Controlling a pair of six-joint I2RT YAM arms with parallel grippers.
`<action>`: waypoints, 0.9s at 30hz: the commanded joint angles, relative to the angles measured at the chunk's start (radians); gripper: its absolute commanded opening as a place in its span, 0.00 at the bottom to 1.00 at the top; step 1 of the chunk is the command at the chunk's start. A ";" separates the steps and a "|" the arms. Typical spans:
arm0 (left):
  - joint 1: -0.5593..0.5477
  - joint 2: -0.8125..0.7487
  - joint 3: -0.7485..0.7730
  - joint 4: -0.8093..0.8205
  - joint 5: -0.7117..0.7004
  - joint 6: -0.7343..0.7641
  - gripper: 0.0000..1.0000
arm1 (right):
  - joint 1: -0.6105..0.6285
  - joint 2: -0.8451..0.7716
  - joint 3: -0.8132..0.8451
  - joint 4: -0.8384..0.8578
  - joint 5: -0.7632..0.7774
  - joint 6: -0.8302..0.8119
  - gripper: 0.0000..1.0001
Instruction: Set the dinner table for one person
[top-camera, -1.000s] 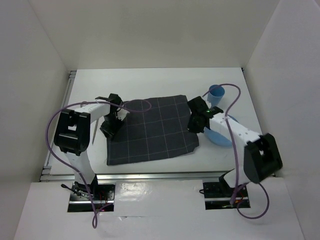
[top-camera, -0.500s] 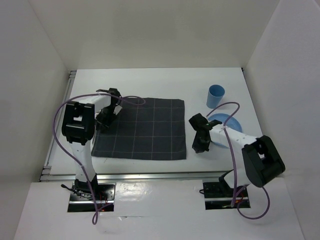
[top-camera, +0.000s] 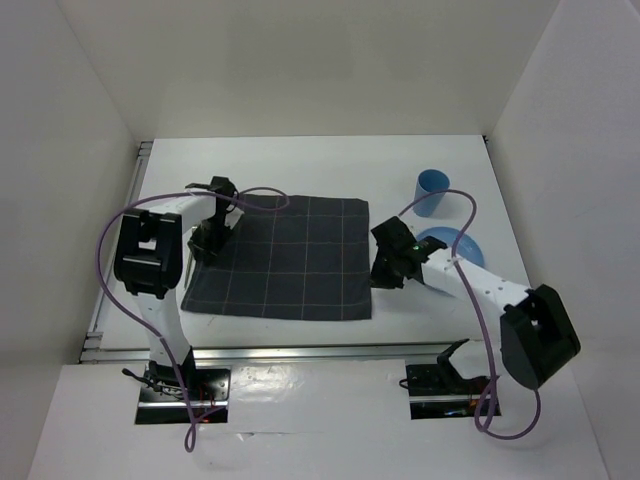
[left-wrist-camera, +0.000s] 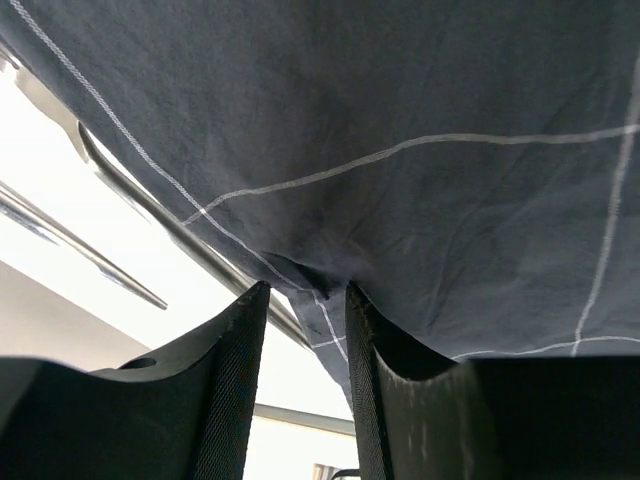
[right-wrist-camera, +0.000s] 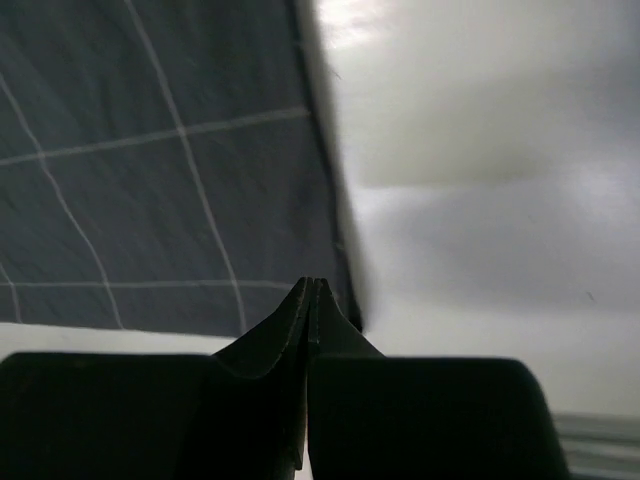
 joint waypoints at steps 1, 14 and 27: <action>-0.008 0.000 -0.030 0.078 0.137 -0.041 0.45 | 0.009 0.114 0.068 0.198 -0.050 -0.071 0.00; 0.041 -0.178 0.049 -0.003 0.262 -0.050 0.50 | 0.050 0.613 0.334 -0.048 0.226 0.038 0.00; 0.041 -0.135 0.021 -0.028 0.287 -0.059 0.49 | -0.058 0.440 0.113 0.081 0.183 0.008 0.00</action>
